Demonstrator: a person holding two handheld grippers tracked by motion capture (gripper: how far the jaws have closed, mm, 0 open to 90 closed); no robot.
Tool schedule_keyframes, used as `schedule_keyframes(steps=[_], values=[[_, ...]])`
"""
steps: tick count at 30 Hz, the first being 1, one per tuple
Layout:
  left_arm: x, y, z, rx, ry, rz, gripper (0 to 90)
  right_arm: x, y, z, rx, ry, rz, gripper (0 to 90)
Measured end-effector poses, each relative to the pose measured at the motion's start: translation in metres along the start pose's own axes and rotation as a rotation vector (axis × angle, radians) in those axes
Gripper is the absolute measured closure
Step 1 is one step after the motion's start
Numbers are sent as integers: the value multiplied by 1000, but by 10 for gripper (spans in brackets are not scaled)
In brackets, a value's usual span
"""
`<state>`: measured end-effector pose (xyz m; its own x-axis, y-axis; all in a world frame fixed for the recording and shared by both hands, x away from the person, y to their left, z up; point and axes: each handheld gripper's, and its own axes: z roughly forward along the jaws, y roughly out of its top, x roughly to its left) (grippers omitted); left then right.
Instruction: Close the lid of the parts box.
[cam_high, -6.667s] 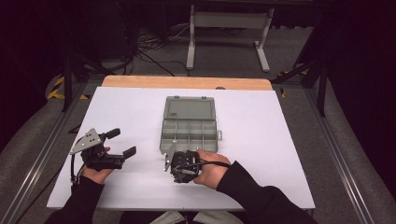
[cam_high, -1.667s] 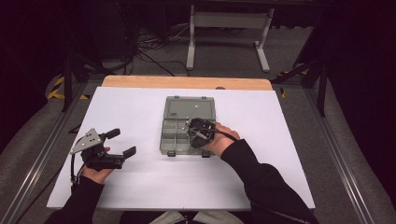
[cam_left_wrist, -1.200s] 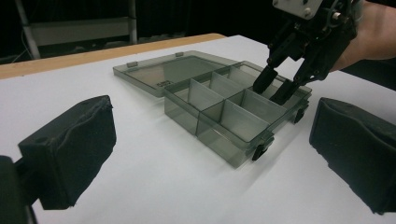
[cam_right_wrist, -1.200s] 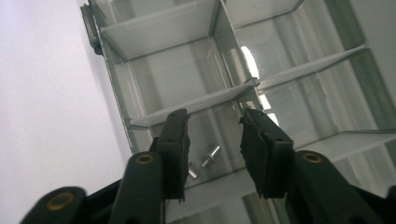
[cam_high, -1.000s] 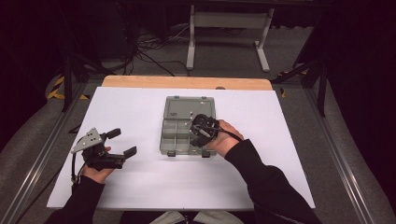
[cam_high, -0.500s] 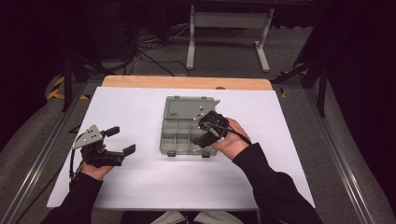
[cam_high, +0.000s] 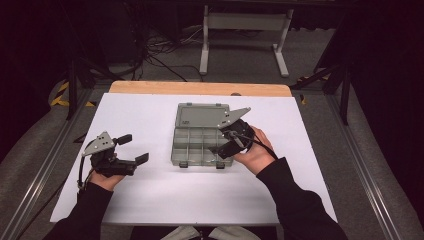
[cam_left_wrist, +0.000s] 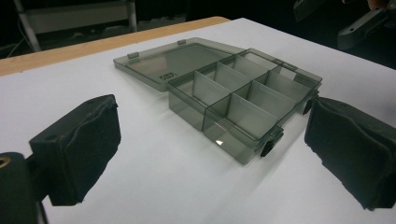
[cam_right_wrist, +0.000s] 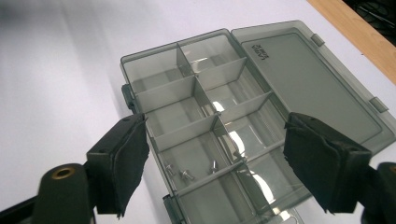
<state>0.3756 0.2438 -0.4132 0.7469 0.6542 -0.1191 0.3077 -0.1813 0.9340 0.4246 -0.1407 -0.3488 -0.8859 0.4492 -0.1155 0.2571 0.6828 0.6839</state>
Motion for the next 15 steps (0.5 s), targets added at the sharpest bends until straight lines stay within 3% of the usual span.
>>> schedule_keyframes(steps=[3,9,12,15], values=[[1,6,2,1,-6,-22,55,-3,0,-4,-18,-16,12,196],[2,16,8,5,4,-20,75,-9,-2,-6,-40,-31,46,134],[4,20,12,8,-1,-19,108,-15,-4,-6,-21,7,142,121],[4,23,15,12,-8,-27,127,-20,-6,-9,-45,9,146,132]])
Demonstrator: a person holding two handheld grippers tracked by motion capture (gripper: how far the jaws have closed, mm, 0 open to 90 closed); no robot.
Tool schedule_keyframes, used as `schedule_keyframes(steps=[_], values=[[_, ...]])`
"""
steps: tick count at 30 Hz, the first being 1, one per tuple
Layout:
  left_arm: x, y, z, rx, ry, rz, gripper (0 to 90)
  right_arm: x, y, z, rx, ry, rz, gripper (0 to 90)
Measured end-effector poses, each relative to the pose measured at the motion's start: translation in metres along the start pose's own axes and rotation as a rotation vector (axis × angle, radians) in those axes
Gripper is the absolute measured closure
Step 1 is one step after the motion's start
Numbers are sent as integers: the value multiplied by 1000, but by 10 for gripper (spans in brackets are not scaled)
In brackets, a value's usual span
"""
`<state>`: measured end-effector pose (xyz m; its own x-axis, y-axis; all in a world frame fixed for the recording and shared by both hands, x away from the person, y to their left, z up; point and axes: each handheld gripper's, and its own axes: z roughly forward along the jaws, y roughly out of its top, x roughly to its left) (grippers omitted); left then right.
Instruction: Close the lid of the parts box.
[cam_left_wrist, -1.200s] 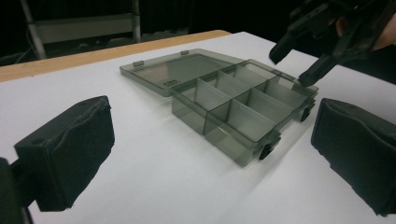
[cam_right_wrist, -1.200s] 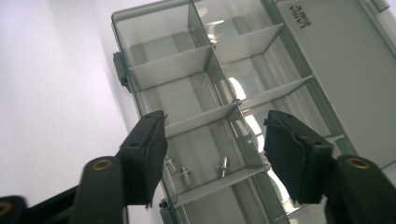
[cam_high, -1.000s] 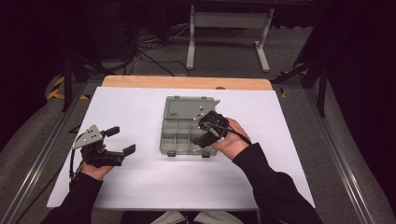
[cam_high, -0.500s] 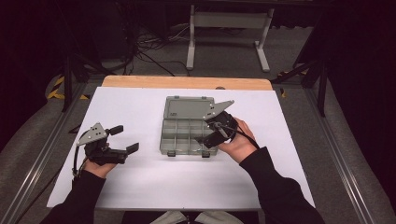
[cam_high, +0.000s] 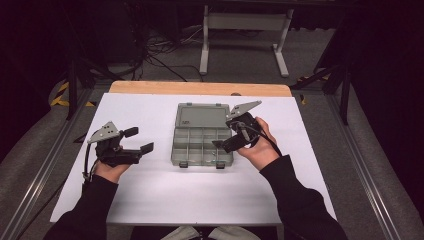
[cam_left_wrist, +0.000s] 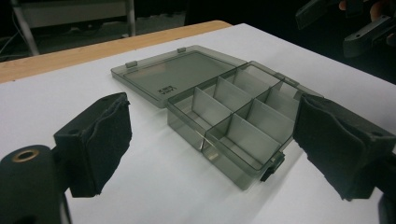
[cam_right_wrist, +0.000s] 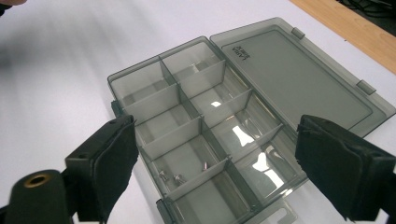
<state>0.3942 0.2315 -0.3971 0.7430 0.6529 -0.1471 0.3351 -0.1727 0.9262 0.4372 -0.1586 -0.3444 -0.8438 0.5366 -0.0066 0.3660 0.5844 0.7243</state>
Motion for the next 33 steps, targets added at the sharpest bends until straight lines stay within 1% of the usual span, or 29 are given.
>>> schedule_keyframes(steps=[1,2,3,4,5,6,7,8,9,11,12,13,14,15,16,17,18,19,20,21,22,23,24,25,27,28,29,31,33], values=[[0,1,3,5,-2,-5,137,0,0,-1,-1,-1,-1,133],[0,3,4,10,6,-1,151,-1,0,-1,-4,-6,0,135],[0,3,5,9,18,7,184,-1,-1,-3,-8,-13,-8,138],[0,4,6,3,30,9,238,-2,-1,-4,-14,-19,-10,139],[-1,4,6,-7,36,2,301,-2,-2,-5,-15,-22,-6,139],[-1,4,6,-7,36,2,354,-2,-2,-5,-15,-22,-6,139],[-1,6,6,-10,39,-3,354,-3,-2,-6,-17,-26,-3,141],[-1,7,7,-10,39,-10,429,-5,-3,-8,-22,-26,7,141],[-1,8,7,-2,37,-11,479,-6,-4,-9,-29,-29,19,141],[-1,11,8,12,48,1,578,-8,-5,-11,-45,-35,30,141],[-1,12,9,19,55,3,718,-9,-6,-13,-57,-48,36,140],[-1,14,10,40,72,17,776,-10,-6,-13,-61,-55,38,140],[-1,14,11,46,82,18,850,-10,-6,-14,-65,-60,41,137],[-1,14,11,46,82,18,893,-10,-6,-14,-65,-60,41,137],[0,15,11,46,89,20,893,-11,-6,-14,-69,-71,51,131],[0,16,12,44,93,9,896,-13,-7,-14,-78,-88,82,91],[1,16,12,48,98,3,896,-13,-7,-14,-78,-88,82,91],[1,17,13,50,103,4,896,-15,-8,-14,-89,-95,102,68],[1,17,14,52,106,-2,896,-16,-8,-14,-102,-91,115,45],[2,19,15,57,113,7,897,-19,-8,-16,-132,-45,143,29],[2,19,15,57,113,7,896,-19,-8,-16,-132,-45,143,29],[2,20,16,59,119,9,896,-20,-8,-16,-142,-27,153,29],[2,22,17,64,117,10,896,-21,-8,-16,-149,10,170,28],[3,22,18,65,122,14,896,-22,-8,-16,-153,35,198,24],[2,26,20,62,122,19,897,-23,-9,-16,-162,54,244,24],[1,28,21,67,122,21,896,-23,-9,-16,-171,57,254,24],[1,29,23,64,120,30,896,-23,-9,-17,-197,63,260,23],[0,29,24,70,121,32,896,-23,-10,-19,-221,61,259,21],[-1,30,27,77,116,29,896,-24,-10,-20,-228,65,260,20]])
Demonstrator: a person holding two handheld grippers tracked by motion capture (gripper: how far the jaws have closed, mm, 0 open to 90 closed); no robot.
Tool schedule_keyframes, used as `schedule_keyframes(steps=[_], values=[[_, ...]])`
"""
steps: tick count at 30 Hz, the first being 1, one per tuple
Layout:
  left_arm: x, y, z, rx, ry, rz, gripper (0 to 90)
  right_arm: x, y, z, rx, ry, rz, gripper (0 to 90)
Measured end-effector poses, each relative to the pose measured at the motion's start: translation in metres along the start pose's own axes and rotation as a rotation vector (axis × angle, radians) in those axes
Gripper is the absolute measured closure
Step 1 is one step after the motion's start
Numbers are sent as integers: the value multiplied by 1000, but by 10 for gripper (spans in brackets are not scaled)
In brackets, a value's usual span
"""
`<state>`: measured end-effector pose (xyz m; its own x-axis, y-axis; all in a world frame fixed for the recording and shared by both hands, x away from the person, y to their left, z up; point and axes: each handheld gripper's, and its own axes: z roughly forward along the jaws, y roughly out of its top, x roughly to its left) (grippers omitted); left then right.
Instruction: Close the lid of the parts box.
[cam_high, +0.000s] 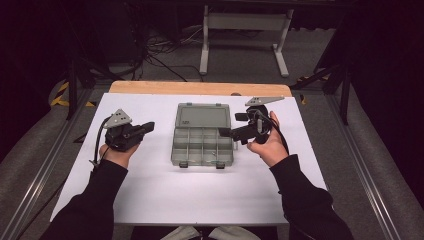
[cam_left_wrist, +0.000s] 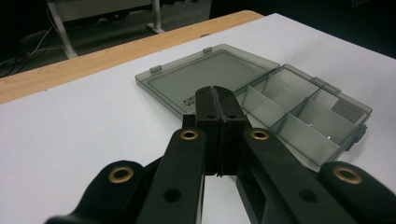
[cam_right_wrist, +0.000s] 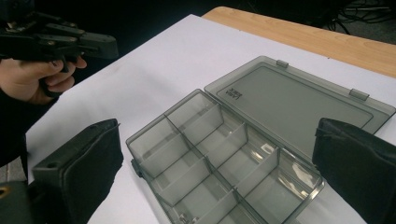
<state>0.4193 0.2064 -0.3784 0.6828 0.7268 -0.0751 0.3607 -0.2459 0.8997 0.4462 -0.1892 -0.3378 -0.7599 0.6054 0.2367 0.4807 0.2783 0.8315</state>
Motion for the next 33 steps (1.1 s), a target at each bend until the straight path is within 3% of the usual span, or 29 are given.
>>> schedule_keyframes(steps=[5,10,13,14,16,19,26,27,33], values=[[0,3,4,7,-1,5,896,-4,1,-4,-15,-3,14,18],[0,5,7,12,-1,13,896,-10,1,-10,-29,-44,26,18],[0,6,10,10,3,6,896,-12,2,-14,-51,-46,17,21],[0,7,12,13,4,6,896,-13,2,-15,-52,-42,10,70],[1,8,13,18,1,10,896,-13,3,-18,-60,-83,-4,184],[2,9,17,23,4,7,896,-14,3,-22,-77,-116,-20,423],[7,12,25,36,12,1,896,-13,4,-23,-102,-189,-49,863],[9,15,27,38,16,2,896,-14,4,-22,-104,-197,-47,900],[12,23,34,59,23,11,896,-19,7,-15,-90,-238,-65,900]])
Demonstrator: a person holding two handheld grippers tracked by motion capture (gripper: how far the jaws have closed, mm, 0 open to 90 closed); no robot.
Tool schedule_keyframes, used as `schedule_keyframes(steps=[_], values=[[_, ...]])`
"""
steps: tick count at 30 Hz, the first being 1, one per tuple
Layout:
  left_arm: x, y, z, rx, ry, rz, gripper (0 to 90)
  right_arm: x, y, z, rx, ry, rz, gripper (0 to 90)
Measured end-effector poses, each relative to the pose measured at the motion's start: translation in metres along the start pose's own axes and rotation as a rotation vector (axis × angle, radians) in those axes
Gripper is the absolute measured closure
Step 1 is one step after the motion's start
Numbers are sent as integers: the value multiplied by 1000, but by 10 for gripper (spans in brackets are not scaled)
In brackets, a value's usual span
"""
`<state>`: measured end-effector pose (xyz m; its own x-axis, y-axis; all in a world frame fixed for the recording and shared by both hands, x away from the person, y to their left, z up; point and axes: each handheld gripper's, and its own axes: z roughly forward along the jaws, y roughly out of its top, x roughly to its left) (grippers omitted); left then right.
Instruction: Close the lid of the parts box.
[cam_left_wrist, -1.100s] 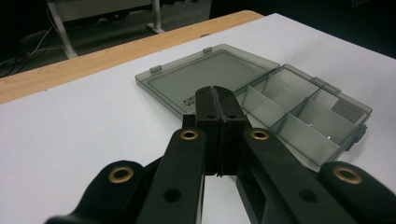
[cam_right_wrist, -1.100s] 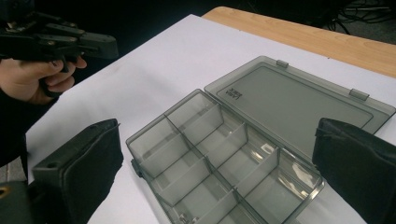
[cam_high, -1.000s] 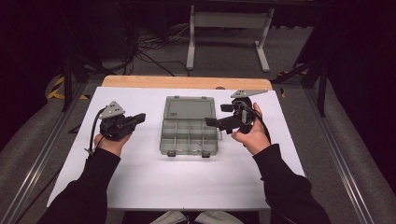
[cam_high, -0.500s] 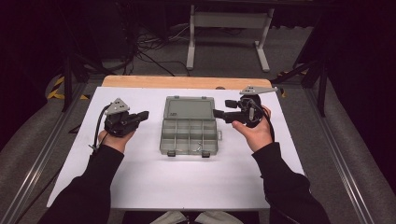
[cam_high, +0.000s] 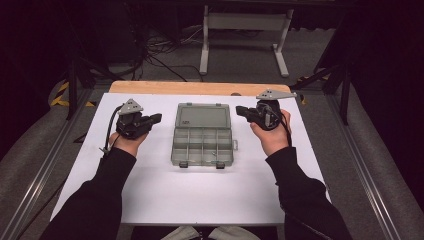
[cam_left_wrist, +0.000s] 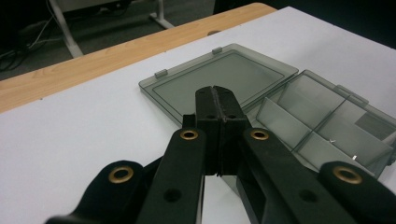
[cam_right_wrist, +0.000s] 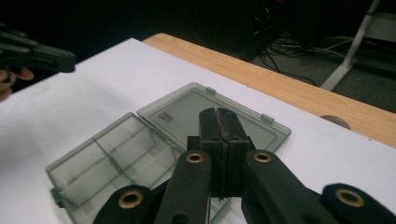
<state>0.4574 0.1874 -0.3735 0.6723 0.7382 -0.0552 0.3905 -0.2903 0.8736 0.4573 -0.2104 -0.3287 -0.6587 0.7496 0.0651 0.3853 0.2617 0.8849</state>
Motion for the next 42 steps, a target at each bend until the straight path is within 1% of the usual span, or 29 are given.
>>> schedule_keyframes(steps=[1,3,6,7,9,11,12,15,17,20,21,22,23,25,27,28,29,30,32,33,34,36,37,40,42], values=[[1,4,1,6,9,6,897,-1,0,4,13,-12,-8,900],[2,6,2,10,11,8,896,-1,-1,6,18,-20,-13,900],[5,12,6,24,22,-1,896,-3,-1,11,29,-37,-28,900],[6,13,8,25,28,3,897,-4,-1,13,34,-44,-30,900],[8,17,13,36,38,-6,897,-7,-1,17,44,-56,-32,900],[10,20,17,50,57,-5,897,-10,-1,21,53,-65,-39,900],[12,21,20,51,67,-14,898,-11,-2,24,58,-68,-36,900],[16,22,25,55,71,-34,898,-14,-3,30,66,-87,-44,900],[18,22,28,62,82,-29,897,-16,-4,34,67,-102,-57,900],[22,22,32,66,88,-41,897,-18,-6,39,76,-105,-60,900],[25,22,35,73,86,-59,897,-21,-8,43,87,-101,-66,900],[25,22,35,73,86,-59,897,-22,-9,44,92,-104,-69,900],[27,21,38,79,98,-61,897,-22,-9,44,92,-104,-69,900],[29,20,43,88,104,-61,897,-26,-12,48,108,-104,-79,900],[29,18,47,92,112,-62,897,-30,-14,51,118,-97,-84,900],[30,18,49,94,113,-51,898,-34,-16,53,128,-87,-90,900],[31,16,51,93,117,-52,897,-35,-16,55,132,-86,-93,900],[31,16,51,93,117,-52,897,-35,-16,55,132,-86,-93,900],[33,15,56,99,115,-62,897,-39,-19,59,149,-81,-97,900],[34,14,59,104,117,-51,897,-41,-21,61,155,-82,-100,900],[34,14,59,104,117,-51,897,-41,-21,61,155,-82,-100,900],[33,13,65,121,97,-62,898,-44,-24,65,170,-86,-101,900],[34,12,68,133,96,-62,897,-45,-25,67,176,-89,-99,900],[34,9,75,154,74,-46,897,-49,-29,72,192,-87,-93,900],[35,8,77,162,66,-54,898,-52,-32,75,204,-89,-92,900]])
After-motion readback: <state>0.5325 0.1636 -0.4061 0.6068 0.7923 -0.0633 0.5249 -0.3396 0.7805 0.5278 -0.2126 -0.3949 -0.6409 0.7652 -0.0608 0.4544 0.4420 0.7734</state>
